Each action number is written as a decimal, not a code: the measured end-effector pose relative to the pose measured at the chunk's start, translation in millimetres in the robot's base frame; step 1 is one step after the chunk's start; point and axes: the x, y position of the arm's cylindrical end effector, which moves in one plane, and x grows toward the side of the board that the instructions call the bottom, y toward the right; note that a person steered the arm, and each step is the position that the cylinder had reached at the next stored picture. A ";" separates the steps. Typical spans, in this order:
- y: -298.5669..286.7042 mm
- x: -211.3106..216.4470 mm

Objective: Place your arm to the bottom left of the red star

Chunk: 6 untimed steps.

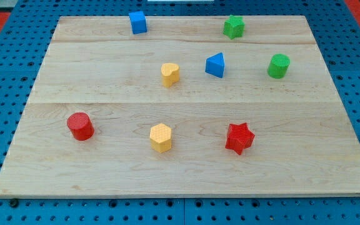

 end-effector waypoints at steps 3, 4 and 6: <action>-60.2 110.1; -163.4 111.0; -256.6 63.8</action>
